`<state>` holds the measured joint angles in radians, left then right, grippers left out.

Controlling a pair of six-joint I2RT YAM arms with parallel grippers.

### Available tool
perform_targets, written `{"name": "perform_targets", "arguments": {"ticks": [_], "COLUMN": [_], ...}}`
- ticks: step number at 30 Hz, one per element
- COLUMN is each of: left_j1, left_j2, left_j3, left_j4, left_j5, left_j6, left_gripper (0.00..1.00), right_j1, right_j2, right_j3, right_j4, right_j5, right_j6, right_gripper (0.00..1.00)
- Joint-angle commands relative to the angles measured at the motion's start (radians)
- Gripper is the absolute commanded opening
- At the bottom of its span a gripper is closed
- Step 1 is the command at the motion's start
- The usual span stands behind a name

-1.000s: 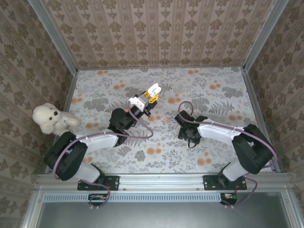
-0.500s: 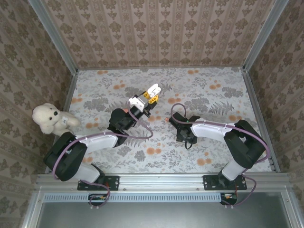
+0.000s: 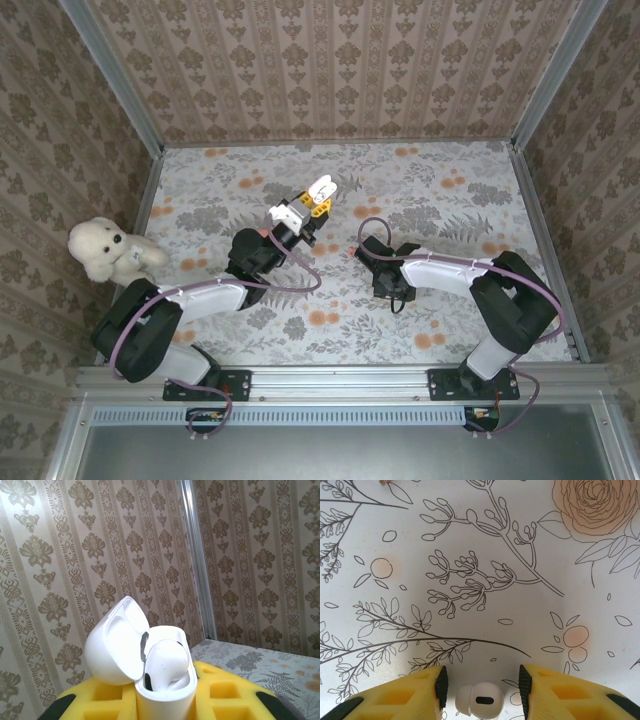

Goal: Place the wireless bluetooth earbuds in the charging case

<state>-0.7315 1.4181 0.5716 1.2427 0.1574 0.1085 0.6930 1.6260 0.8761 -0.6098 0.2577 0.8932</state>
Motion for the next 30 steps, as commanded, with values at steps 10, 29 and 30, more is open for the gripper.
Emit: {"name": "perform_targets", "arguments": {"ticks": [10,29,30], "left_j1": [0.005,0.006,0.007], "left_j2": [-0.015,-0.012,-0.012], "left_j3": [0.008,0.014,0.015], "left_j4": [0.046,0.046,0.046], "left_j5": [-0.004,-0.005,-0.005], "left_j6": [0.008,0.009,0.009], "left_gripper": [0.00,0.00,0.00], "right_j1": [0.005,0.005,0.005], "right_j2": [-0.058,-0.002,0.000], "right_j3": [-0.031,-0.031,-0.031], "right_j4": [-0.015,0.019,0.019], "right_j5": [-0.019,-0.039,-0.038], "right_j6": [0.012,0.012,0.012], "right_gripper": [0.43,0.42,0.42]}}
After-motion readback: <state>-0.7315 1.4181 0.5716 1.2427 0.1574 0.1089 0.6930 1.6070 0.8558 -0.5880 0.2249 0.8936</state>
